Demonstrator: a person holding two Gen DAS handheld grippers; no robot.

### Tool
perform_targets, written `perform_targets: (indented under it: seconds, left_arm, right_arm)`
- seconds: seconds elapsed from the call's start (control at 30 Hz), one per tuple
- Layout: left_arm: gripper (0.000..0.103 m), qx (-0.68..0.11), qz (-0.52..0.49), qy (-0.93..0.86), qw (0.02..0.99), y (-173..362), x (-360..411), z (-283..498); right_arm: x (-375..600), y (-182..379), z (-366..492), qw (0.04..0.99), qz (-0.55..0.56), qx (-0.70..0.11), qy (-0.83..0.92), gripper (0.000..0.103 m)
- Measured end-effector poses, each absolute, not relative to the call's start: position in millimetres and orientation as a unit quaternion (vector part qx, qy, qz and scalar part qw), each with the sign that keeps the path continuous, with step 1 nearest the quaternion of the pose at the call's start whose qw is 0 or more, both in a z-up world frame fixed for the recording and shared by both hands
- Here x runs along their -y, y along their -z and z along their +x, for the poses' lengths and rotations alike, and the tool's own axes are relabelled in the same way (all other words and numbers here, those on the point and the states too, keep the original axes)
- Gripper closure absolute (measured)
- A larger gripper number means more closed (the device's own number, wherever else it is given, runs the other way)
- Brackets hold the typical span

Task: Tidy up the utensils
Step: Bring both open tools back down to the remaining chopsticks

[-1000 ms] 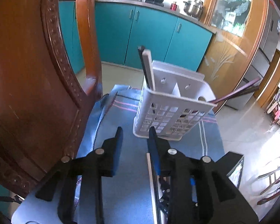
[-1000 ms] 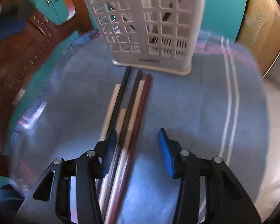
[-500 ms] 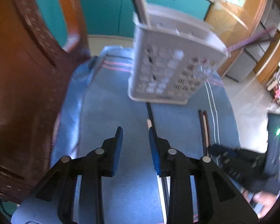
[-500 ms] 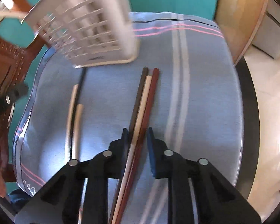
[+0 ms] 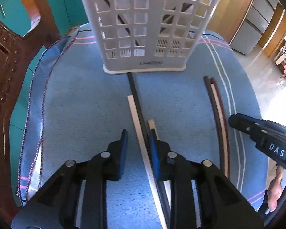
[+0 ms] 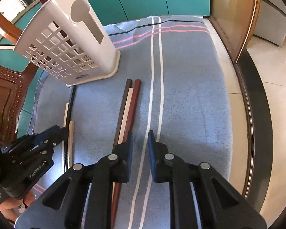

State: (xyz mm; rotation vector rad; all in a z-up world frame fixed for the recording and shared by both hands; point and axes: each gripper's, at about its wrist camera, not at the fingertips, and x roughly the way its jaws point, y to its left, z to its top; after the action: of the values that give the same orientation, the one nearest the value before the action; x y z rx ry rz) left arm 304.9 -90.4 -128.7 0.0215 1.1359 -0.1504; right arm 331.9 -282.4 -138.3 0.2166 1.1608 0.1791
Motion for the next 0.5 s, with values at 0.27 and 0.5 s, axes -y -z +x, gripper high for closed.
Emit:
perform_targets:
  seconds: [0.27,0.5]
  left_arm:
    - [0.090,-0.544,-0.025,0.084,0.835,128.2,72.6,300.3]
    - [0.092,-0.549,-0.033,0.108,0.828,128.6,72.5,295.2]
  right_arm:
    - [286.0,134.5,329.5,0.829,0.101,-0.543,-0.085,0.085]
    - [264.3,139.2,329.9,0.840,0.049,-0.535,-0.077,0.084]
